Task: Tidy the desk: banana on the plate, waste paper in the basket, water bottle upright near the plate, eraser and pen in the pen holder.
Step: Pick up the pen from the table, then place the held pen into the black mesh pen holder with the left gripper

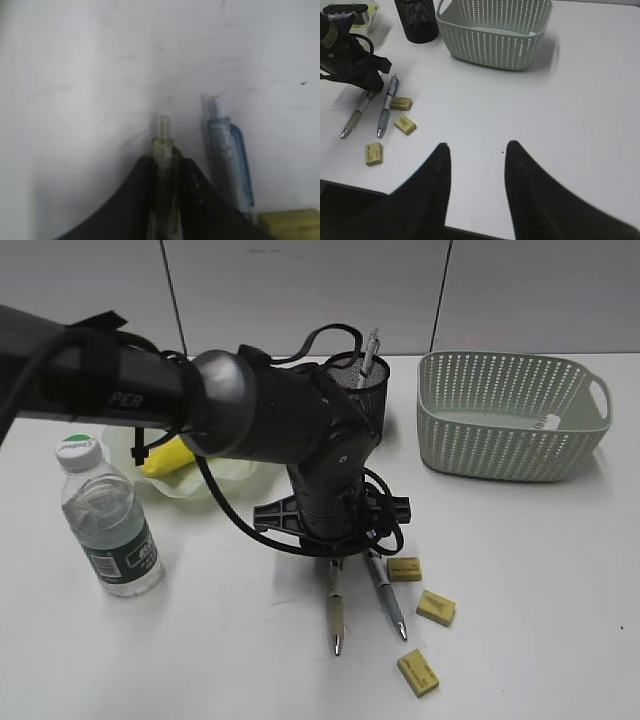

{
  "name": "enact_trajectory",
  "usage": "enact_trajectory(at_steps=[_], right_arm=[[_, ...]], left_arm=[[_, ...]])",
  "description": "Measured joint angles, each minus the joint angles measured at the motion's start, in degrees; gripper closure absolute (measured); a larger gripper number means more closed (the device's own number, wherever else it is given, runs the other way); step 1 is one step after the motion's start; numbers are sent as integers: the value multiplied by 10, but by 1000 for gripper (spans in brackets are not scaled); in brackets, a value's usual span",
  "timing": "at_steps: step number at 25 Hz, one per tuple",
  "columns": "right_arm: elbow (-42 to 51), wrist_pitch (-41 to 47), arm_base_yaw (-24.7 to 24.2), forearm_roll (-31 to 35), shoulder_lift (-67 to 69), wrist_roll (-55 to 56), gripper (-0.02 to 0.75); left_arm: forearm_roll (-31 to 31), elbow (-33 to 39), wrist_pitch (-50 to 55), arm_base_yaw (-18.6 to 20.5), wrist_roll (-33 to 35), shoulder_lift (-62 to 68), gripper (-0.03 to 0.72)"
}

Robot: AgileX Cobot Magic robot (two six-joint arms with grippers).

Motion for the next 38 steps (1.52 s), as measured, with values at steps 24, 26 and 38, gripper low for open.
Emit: enact_trajectory(at_steps=[24, 26, 38], right_arm=[[0, 0, 0, 0, 0, 0, 440], [0, -1, 0, 0, 0, 0, 440], [0, -1, 0, 0, 0, 0, 445]], left_arm=[[579, -108, -423, 146, -167, -97, 611], [579, -140, -445, 160, -167, -62, 611], [580, -214, -460, 174, -167, 47, 458]])
